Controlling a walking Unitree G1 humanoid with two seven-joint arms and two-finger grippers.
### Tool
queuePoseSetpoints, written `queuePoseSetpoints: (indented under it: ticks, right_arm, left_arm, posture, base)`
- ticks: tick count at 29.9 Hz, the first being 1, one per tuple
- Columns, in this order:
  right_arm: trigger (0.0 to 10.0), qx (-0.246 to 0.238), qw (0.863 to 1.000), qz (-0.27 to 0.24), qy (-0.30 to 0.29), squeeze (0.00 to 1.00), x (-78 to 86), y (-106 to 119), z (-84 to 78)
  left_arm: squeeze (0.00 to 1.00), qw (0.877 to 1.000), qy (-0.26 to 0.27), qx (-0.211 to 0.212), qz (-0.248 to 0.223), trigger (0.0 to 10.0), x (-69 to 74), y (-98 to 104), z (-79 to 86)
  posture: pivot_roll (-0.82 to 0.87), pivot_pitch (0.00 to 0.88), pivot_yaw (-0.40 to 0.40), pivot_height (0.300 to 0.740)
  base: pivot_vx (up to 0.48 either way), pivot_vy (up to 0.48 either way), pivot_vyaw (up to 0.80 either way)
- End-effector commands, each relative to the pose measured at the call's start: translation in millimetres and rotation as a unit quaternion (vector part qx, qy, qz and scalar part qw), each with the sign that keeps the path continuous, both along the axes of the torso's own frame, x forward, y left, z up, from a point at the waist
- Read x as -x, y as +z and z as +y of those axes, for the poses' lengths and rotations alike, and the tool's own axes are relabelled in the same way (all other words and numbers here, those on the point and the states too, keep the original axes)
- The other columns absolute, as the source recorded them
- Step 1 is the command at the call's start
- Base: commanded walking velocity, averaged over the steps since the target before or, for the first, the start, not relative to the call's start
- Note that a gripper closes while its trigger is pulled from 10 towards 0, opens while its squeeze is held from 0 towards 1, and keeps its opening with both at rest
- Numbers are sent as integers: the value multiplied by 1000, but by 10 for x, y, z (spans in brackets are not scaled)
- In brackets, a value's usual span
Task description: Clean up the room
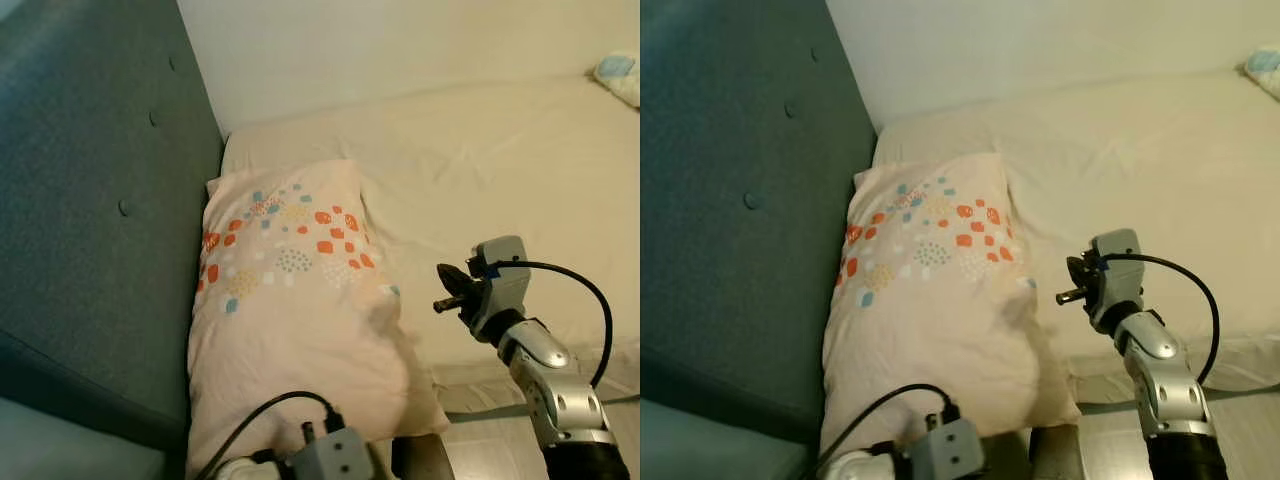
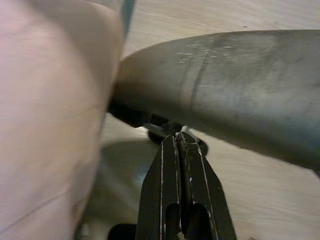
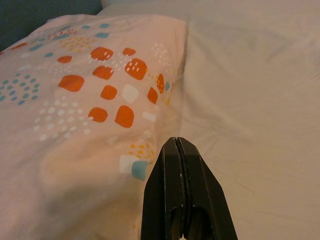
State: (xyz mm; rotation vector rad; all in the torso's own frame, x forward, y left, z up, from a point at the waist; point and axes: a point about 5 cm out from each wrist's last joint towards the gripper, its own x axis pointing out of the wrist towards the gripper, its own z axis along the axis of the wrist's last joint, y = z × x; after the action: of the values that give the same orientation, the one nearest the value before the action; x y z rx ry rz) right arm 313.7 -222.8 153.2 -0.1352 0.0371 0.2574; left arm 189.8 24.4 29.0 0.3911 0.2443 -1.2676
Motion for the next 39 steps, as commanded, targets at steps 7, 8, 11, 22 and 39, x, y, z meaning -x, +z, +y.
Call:
queuePoseSetpoints:
  ticks: [7, 8, 11, 22, 39]
  right_arm:
    - [0, -8, 1000, 0, 5, 0, 7, 33, 46]
    - [0, -8, 1000, 0, 5, 0, 7, 33, 46]
    - [0, -12, 1000, -6, 2, 0, 42, 64, 48]
    - [10000, -27, 999, -29, -15, 0, 185, 141, 60]
    - [10000, -58, 997, -42, -20, 0, 194, 213, 116]
  left_arm:
    - [0, 993, 46, -75, -74, 0, -235, -189, -125]
    - [0, 993, 46, -75, -74, 0, -235, -189, -125]
    - [0, 984, 69, -121, -114, 0, -371, -245, -85]
    - [0, 916, 145, -284, -242, 0, -969, -243, 514]
    - [0, 837, 235, -324, -372, 0, -1736, 532, 1009]
  posture:
    - [-150, 327, 80, 600]
    - [-150, 327, 80, 600]
    - [-161, 330, 95, 600]
    - [-197, 331, 121, 600]
    - [-183, 333, 110, 600]
  base:
    - [0, 0, 0]
    - [0, 0, 0]
    - [0, 0, 0]
    - [0, 0, 0]
    - [0, 0, 0]
